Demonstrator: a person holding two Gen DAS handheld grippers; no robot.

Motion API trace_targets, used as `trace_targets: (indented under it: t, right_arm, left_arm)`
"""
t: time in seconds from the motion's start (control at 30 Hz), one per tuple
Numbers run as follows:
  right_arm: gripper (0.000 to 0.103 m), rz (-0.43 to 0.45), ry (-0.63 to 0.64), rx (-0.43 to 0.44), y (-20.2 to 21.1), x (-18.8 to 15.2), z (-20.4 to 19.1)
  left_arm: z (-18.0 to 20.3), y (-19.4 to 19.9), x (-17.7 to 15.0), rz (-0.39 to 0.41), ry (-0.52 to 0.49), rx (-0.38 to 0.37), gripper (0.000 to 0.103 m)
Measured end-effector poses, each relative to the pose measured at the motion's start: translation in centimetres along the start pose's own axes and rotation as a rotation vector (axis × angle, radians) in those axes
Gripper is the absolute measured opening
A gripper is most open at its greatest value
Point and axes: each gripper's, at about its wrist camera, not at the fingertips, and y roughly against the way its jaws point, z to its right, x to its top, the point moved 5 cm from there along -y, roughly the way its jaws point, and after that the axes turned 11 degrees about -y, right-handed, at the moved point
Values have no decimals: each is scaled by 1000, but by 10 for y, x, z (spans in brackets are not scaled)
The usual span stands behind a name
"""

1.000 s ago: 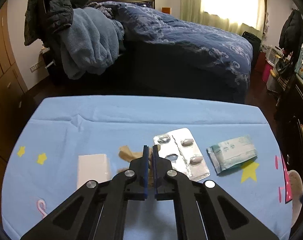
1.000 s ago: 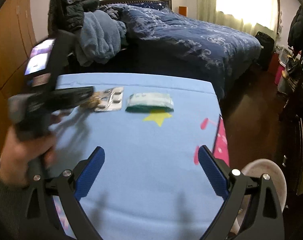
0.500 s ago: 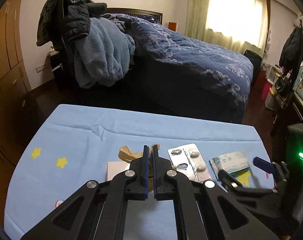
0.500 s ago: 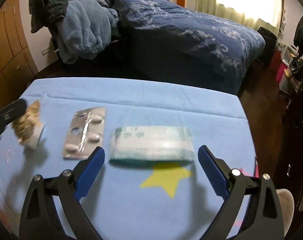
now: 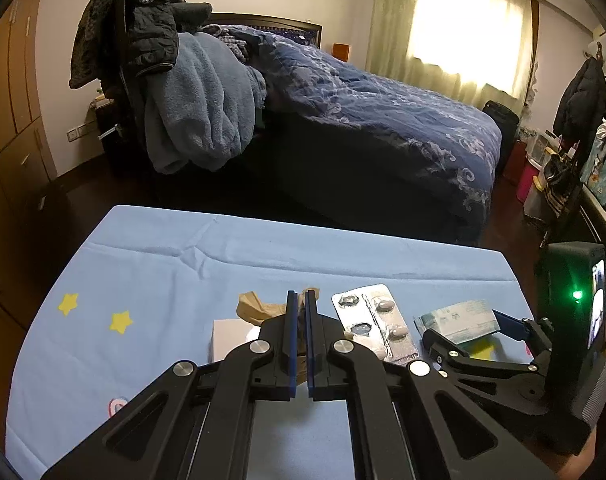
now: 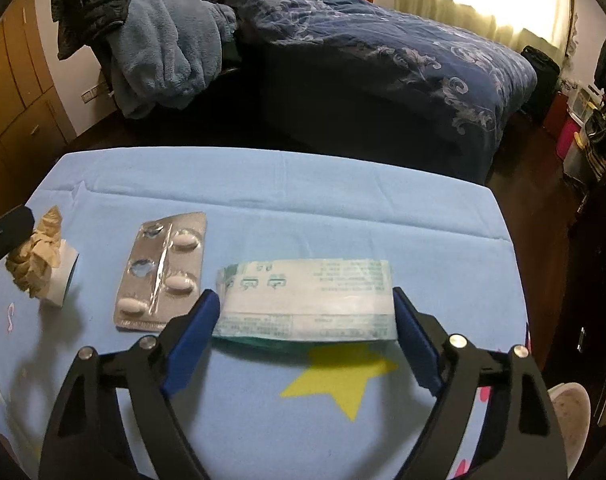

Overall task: Collect trash
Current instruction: 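Grasp the tan glove with left tool while right tool grasps tissue pack, then carry glove and tissue pack to the wastebasket and open both tools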

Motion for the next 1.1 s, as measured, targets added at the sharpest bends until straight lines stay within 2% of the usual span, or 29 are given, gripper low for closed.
trace_targets:
  t: [0.3, 0.57, 0.8, 1.1]
  right_arm:
    - [84, 6, -40, 16, 28, -25, 20]
    - [84, 28, -81, 74, 74, -51, 35]
    - [84, 77, -89, 86, 120, -79, 49]
    - [84, 143, -131, 55, 176, -114, 89]
  left_arm:
    - [5, 11, 0, 12, -11, 2, 4]
    - [18, 26, -10, 8, -25, -9, 4]
    - [47, 45, -21, 8, -70, -47, 4]
    - [99, 77, -22, 46, -146, -110, 4]
